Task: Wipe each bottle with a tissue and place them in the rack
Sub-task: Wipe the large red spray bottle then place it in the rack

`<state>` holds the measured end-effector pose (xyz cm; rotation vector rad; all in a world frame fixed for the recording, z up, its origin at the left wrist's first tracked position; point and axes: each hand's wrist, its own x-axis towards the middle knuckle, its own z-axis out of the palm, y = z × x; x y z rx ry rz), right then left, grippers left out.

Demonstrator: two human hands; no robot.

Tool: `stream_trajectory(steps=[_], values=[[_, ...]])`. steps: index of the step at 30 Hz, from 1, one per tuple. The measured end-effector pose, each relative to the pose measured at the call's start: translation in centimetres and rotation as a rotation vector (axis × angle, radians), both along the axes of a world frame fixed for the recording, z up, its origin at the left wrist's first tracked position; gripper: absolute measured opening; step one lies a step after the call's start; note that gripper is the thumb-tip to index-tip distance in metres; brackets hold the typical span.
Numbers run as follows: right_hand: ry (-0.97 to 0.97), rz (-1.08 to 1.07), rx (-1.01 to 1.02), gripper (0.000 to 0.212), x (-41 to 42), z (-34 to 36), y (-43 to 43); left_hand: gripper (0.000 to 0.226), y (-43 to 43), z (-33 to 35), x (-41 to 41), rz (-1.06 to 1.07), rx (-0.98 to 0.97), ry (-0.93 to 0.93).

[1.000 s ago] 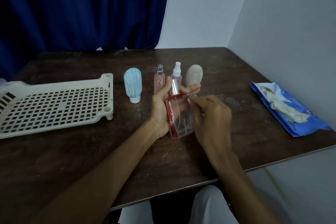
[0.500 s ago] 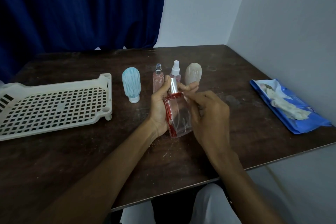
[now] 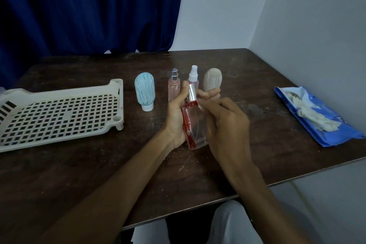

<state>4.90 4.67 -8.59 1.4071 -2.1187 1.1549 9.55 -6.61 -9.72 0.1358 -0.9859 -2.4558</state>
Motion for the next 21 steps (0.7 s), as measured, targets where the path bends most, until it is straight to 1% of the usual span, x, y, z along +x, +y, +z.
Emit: stream_trajectory(steps=[1, 2, 4, 6, 9, 11, 15, 18, 21], values=[[0.000, 0.012, 0.019, 0.032, 0.1, 0.2, -0.4, 0.052, 0.0, 0.0, 0.1, -0.001, 0.002, -0.004], [-0.001, 0.025, 0.022, 0.032, 0.2, 0.3, -0.6, 0.052, 0.0, 0.1, 0.1, 0.001, 0.003, -0.008], [-0.025, 0.066, -0.024, 0.026, 0.6, 0.2, -0.6, 0.052, -0.1, 0.1, 0.1, 0.005, 0.008, -0.008], [-0.028, 0.093, -0.066, 0.027, 1.2, -0.2, -0.3, 0.052, -0.3, 0.1, -0.1, 0.014, 0.005, -0.013], [0.093, 0.074, -0.020, 0.031, 2.0, -0.9, 0.5, 0.052, -0.5, 0.0, -0.1, 0.023, -0.008, -0.021], [0.140, 0.049, -0.018, 0.023, 1.8, -1.6, 1.2, 0.053, -0.8, -0.2, 0.0, 0.012, 0.001, -0.028], [0.073, -0.048, -0.023, 0.019, -0.2, -1.8, 1.6, 0.051, -1.1, -0.2, 0.0, 0.010, 0.009, -0.031], [0.014, -0.040, -0.030, 0.012, -1.3, -1.3, 0.5, 0.051, -0.8, -0.3, 0.0, 0.051, 0.009, -0.037], [0.029, -0.003, -0.061, 0.013, -0.8, -1.0, 0.0, 0.055, -0.7, -0.3, 0.0, 0.051, 0.026, -0.034]])
